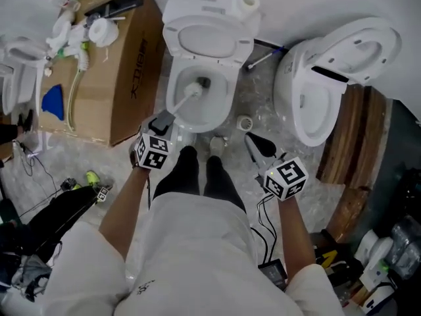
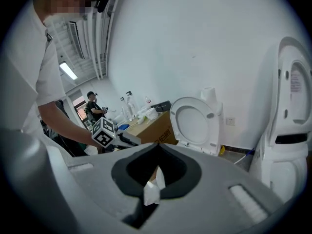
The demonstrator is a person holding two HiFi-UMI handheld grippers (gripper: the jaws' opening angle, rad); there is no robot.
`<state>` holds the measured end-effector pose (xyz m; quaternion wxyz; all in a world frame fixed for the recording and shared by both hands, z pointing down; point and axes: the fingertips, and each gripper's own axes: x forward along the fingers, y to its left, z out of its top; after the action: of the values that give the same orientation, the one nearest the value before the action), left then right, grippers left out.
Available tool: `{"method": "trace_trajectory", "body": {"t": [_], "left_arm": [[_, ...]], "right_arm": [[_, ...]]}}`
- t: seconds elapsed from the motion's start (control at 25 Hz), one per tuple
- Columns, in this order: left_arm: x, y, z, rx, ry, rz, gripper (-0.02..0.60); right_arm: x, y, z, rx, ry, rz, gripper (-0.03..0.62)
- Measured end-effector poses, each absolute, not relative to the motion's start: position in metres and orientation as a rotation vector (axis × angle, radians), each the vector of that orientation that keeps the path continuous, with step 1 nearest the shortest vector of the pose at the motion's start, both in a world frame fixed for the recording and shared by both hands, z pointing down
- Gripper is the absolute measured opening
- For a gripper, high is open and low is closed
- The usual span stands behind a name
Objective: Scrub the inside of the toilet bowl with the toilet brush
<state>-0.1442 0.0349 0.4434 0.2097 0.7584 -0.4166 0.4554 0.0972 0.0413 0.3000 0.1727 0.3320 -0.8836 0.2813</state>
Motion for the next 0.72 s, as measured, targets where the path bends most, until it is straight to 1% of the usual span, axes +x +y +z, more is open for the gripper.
{"method": "trace_trajectory", "body": {"t": [0.4,0.72], "left_arm": [[-0.135,0.054,0.323,2.19,-1.302,1.025,0.149],[-0.14,0.069,0.261,2.246,-1.362,0.926,0.149]], "right_arm": [[0.115,0.048,0.218,1.019,-2.6,0.708,0.0],[0.11,0.05,0.171,1.067,-2.675,0.638,0.0]]}}
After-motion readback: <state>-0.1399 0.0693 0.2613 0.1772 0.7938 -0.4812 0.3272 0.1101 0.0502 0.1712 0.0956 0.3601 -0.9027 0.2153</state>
